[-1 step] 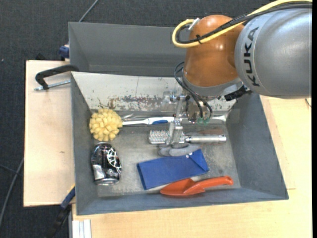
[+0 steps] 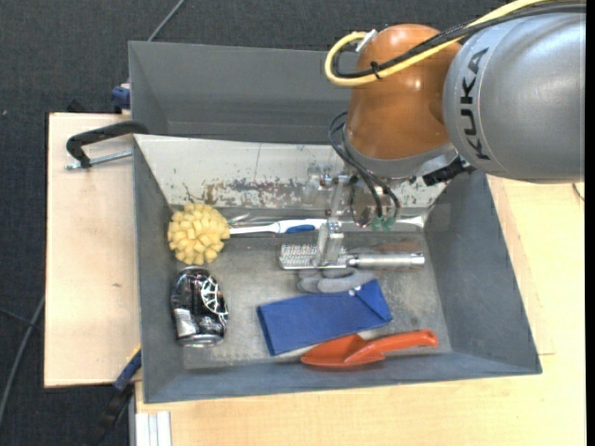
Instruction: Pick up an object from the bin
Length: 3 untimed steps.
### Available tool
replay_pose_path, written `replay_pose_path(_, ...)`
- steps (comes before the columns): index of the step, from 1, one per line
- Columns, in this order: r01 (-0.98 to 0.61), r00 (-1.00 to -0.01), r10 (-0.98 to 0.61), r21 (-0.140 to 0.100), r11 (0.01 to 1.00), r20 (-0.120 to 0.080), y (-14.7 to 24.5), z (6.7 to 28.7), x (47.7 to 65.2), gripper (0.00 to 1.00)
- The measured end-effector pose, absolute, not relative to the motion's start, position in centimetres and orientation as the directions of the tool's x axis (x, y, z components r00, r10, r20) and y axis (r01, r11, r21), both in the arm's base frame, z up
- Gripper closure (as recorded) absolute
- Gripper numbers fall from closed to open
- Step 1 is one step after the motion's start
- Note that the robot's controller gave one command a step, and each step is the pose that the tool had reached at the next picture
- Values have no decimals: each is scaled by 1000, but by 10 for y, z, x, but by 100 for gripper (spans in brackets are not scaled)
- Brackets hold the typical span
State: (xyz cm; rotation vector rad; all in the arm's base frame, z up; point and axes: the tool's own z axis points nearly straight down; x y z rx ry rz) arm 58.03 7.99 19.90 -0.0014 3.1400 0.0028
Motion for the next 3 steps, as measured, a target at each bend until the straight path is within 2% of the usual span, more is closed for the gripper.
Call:
replay_pose_path(1, -45, -999, -45, 2, 999, -2, 41, 132, 580, 0)
replay_pose_path(2, -45, -999, -45, 6, 999, 1, -20, 70, 571, 0)
replay_pose_path(3, -15, -1000, -15, 0, 1000, -6, 13, 73, 570, 0)
